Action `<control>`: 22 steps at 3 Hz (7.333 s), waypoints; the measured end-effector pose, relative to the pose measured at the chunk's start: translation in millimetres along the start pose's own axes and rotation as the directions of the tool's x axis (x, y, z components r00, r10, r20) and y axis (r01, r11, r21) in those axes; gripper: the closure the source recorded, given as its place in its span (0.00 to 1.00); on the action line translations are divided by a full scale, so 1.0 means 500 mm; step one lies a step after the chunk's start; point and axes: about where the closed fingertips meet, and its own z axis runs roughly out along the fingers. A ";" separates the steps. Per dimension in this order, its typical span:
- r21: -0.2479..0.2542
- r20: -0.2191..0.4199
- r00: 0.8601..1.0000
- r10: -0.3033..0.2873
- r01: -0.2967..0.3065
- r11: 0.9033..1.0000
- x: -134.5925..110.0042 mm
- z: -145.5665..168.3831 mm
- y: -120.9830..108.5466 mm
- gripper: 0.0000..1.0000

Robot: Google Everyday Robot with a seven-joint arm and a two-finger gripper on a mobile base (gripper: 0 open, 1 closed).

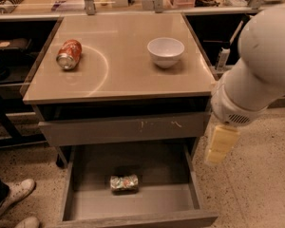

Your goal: Pick 7up can from middle drawer and place on counter

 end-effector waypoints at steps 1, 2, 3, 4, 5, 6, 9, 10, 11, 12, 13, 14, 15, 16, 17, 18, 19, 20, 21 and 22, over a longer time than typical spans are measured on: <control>-0.036 0.001 1.000 0.010 -0.010 0.999 -0.017 0.109 0.026 0.00; -0.039 0.003 1.000 0.009 -0.009 0.999 -0.020 0.112 0.028 0.00; -0.102 0.062 0.998 0.022 -0.015 0.995 -0.067 0.197 0.071 0.00; -0.189 0.135 0.990 0.047 -0.020 0.982 -0.127 0.314 0.127 0.00; -0.316 0.219 0.968 0.125 -0.051 0.947 -0.161 0.394 0.163 0.00; -0.352 0.223 0.964 0.148 -0.062 0.934 -0.164 0.412 0.177 0.00; -0.383 0.271 0.949 0.163 -0.049 0.922 -0.217 0.642 0.226 0.00; -0.384 0.271 0.949 0.162 -0.047 0.922 -0.219 0.645 0.226 0.00; -0.357 0.307 0.937 0.166 -0.048 0.933 -0.246 0.682 0.201 0.00; -0.351 0.338 0.917 0.214 -0.088 0.932 -0.286 0.758 0.178 0.00; -0.354 0.337 0.917 0.215 -0.088 0.931 -0.286 0.760 0.180 0.00; -0.333 0.329 0.925 0.190 -0.075 0.940 -0.312 0.790 0.193 0.00; -0.308 0.324 0.936 0.136 -0.032 0.951 -0.368 0.859 0.208 0.00; -0.308 0.324 0.936 0.136 -0.032 0.951 -0.368 0.859 0.208 0.00; -0.304 0.326 0.936 0.131 -0.027 0.952 -0.373 0.884 0.222 0.00; -0.311 0.339 0.928 0.153 -0.043 0.950 -0.368 0.916 0.234 0.00; -0.305 0.348 0.925 0.150 -0.039 0.952 -0.363 0.944 0.241 0.00; -0.305 0.359 0.921 0.151 -0.037 0.951 -0.360 0.977 0.246 0.00; -0.314 0.366 0.920 0.144 -0.024 0.949 -0.363 1.005 0.252 0.00; -0.315 0.366 0.919 0.144 -0.024 0.949 -0.363 1.006 0.253 0.19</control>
Offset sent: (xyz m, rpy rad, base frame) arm 0.0057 0.0147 -0.0461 0.0083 0.0320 -0.0004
